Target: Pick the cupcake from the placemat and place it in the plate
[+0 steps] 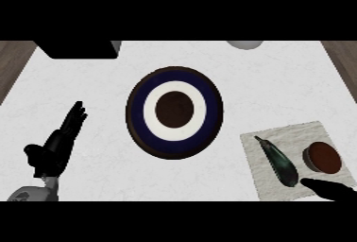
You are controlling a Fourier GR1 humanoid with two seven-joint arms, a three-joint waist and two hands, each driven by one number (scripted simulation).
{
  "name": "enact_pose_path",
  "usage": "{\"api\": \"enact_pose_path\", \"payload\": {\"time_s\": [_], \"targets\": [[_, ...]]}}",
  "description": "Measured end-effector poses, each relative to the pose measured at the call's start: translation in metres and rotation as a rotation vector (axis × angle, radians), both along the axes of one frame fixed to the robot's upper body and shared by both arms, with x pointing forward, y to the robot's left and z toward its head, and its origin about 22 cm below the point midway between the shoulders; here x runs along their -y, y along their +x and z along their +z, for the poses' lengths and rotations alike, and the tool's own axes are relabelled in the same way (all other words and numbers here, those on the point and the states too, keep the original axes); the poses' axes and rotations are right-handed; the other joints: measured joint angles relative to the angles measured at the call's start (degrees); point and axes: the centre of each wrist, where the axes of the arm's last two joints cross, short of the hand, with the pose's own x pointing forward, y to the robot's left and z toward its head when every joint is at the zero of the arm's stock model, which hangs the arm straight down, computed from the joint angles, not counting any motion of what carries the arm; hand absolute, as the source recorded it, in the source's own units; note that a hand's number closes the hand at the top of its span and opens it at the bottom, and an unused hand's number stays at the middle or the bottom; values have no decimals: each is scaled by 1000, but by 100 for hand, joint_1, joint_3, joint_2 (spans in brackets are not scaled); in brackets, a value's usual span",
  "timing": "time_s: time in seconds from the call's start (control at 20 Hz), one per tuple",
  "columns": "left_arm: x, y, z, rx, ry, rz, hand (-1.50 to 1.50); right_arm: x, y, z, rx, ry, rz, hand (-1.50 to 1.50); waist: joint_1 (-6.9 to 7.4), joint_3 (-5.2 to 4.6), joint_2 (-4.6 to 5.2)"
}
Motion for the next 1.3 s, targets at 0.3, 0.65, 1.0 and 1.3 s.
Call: {"api": "enact_pose_path", "payload": {"time_s": [0.3,0.65,1.0,1.3], "targets": [[-1,-1,-1,1,-5,-2,0,-5,7,13,-131,-2,-32,-150,6,8,1],[-2,3,5,-3,-6,-1,0,5,19,-2,-264,-5,-54,-150,17,12,3],[2,3,-4,-2,4,-1,0,12,39,-24,-311,4,-52,-150,17,14,5],[-2,5,3,0,-5,-3,0,15,43,-40,-357,-20,-74,-150,12,12,2]]}}
